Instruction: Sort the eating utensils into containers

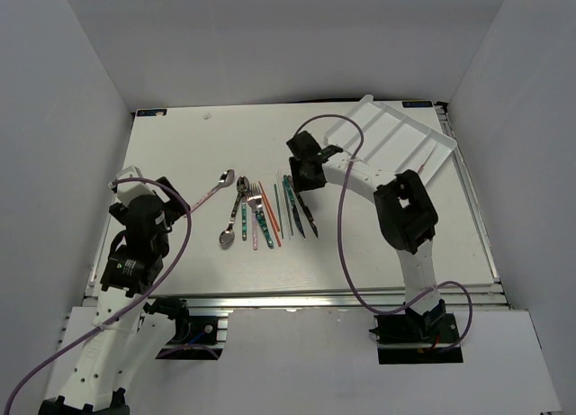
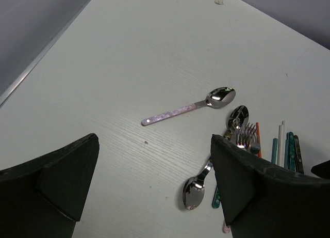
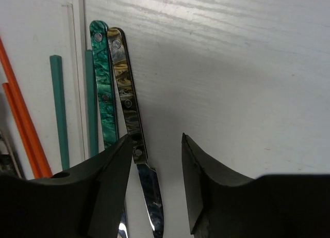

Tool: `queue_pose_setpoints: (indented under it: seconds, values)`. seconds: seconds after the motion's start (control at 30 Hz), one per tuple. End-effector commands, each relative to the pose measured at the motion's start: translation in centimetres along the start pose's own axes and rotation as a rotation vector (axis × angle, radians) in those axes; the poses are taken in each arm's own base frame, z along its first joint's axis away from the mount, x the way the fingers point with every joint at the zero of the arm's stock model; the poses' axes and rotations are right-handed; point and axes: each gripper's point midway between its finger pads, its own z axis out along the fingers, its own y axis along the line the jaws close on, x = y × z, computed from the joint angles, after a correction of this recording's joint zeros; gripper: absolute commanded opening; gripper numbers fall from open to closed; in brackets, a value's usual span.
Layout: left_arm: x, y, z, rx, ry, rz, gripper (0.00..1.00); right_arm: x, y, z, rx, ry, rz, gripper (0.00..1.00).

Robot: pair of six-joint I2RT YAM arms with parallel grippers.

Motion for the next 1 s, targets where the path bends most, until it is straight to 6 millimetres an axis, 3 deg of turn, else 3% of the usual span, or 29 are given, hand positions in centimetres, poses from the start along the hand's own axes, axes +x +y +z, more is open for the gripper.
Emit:
queue_pose_setpoints:
  seconds: [0.0,0.17,0.33,0.47,0.6,0.73,0.83,0.87,0.93,0.97]
  values:
    - [-0.3,-0.5,0.1,0.016,-0.005,0.003,0.98,-0.6,0.9,0.2,0.016,-0.018,-0.034,0.48]
    - [-0.1,-0.7,0.2,0.025,0.006,0.012,0.98,0.2,2.0,1.4,-0.001,0.006,-0.060,0.45]
    - [-0.2,-0.6,0.1,0.026,0.000,0.006,0.98,1.2,1.8,2.5,0.017,0.034,-0.069,0.44]
    - [-0.2,-0.6,0.1,0.025,-0.002,0.005,0.98,3.3,0.9,3.9,0.057,0.083,-0.081,0.31]
    - [-0.2,-0.6,0.0,0.029,-0.002,0.004,0.98,4.4,1.0,4.1,0.036,0.103,-0.076,0.19]
    - [-0.3,-0.7,0.0,0.032,-0.005,0.002,0.98,3.8,1.4,3.1,-0.015,0.095,-0.068,0.01]
    - [-0.3,-0.6,0.0,0.030,-0.006,0.002,0.98,3.3,0.6,2.0,-0.040,0.078,-0.033,0.00]
    - [-0.3,-0.7,0.0,0.032,-0.005,0.002,0.98,1.8,0.1,0.5,-0.053,0.034,-0.010,0.00]
    - [-0.4,-0.7,-0.1,0.039,-0.009,-0.002,0.98,1.3,-1.3,-0.6,-0.047,-0.002,0.027,0.00]
    - [-0.4,-0.8,-0.2,0.045,-0.012,-0.003,0.98,-0.6,-3.3,-2.3,-0.037,-0.059,0.091,0.00]
